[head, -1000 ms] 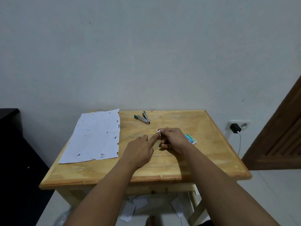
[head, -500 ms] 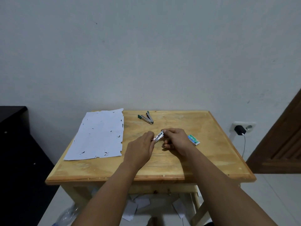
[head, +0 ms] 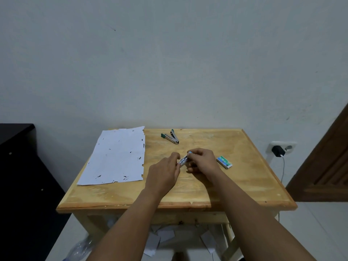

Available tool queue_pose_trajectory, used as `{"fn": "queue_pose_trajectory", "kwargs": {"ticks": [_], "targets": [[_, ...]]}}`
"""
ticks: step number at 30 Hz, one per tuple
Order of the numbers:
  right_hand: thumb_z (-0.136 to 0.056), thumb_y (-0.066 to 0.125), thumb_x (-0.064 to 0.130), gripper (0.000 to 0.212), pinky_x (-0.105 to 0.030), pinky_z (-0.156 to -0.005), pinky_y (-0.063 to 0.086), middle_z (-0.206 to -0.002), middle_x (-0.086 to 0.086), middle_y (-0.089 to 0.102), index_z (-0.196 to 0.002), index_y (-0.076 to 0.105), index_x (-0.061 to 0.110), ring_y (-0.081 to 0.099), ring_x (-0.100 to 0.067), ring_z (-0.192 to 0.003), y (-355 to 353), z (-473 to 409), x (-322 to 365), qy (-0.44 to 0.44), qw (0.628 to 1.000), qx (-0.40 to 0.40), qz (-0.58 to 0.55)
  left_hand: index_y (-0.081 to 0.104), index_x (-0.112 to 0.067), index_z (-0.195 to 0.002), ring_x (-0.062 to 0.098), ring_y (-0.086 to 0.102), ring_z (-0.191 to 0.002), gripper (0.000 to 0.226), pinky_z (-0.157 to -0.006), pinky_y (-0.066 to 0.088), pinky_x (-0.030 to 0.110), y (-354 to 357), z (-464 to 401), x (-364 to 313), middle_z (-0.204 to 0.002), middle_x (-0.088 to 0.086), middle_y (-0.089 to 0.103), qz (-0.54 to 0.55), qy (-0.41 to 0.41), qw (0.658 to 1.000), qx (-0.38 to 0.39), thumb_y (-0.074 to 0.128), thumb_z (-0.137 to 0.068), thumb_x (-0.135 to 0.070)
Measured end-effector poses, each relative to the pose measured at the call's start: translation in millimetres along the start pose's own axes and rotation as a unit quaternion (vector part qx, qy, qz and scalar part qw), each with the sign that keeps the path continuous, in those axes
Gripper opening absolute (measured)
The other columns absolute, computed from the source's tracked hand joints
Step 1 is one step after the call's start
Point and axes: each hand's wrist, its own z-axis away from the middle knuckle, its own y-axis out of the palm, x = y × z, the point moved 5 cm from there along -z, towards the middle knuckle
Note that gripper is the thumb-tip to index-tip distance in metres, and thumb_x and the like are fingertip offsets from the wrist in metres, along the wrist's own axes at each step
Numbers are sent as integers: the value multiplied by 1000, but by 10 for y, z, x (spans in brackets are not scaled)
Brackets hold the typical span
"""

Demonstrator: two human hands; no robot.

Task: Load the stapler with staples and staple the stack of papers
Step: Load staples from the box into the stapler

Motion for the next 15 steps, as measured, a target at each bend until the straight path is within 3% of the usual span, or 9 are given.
{"fn": "queue_pose_trajectory", "kwargs": {"ticks": [4, 8, 12, 15], "targets": [[-93, 76, 4, 25, -34, -60, 65, -95, -21, 76, -116, 69, 2, 70, -23, -61, -5, 4, 26, -7, 1000, 14, 24, 54, -27, -123, 11, 61, -81, 18, -58, 43, 22, -6, -2, -11, -103, -6, 70, -6, 11, 1000, 6, 50, -108, -36], [-88, 82, 7, 31, -37, -63, 66, -100, -19, 75, -117, 70, 7, 74, -24, -67, -21, -12, 16, -3, 1000, 14, 16, 55, -26, -115, 10, 60, -79, 12, -60, 55, 28, 14, 4, 17, -99, -7, 69, -4, 8, 1000, 5, 53, -106, -33], [-100, 68, 11, 15, -41, -63, 66, -82, -16, 71, -112, 71, 2, 66, -24, -65, -7, -9, 4, -1, 1000, 13, -27, 54, -26, -114, 10, 58, -76, 10, -58, 53, 29, 15, -1, 14, -96, -7, 68, -7, 12, 1000, -1, 53, -106, -33], [-103, 65, 11, 16, -43, -65, 65, -83, -20, 72, -112, 70, -1, 65, -25, -66, -4, -5, -4, 2, 999, 4, -34, 55, -26, -112, 8, 51, -72, 10, -55, 47, 27, 5, 4, 16, -93, -8, 67, -15, 8, 1000, -8, 53, -106, -34]]}}
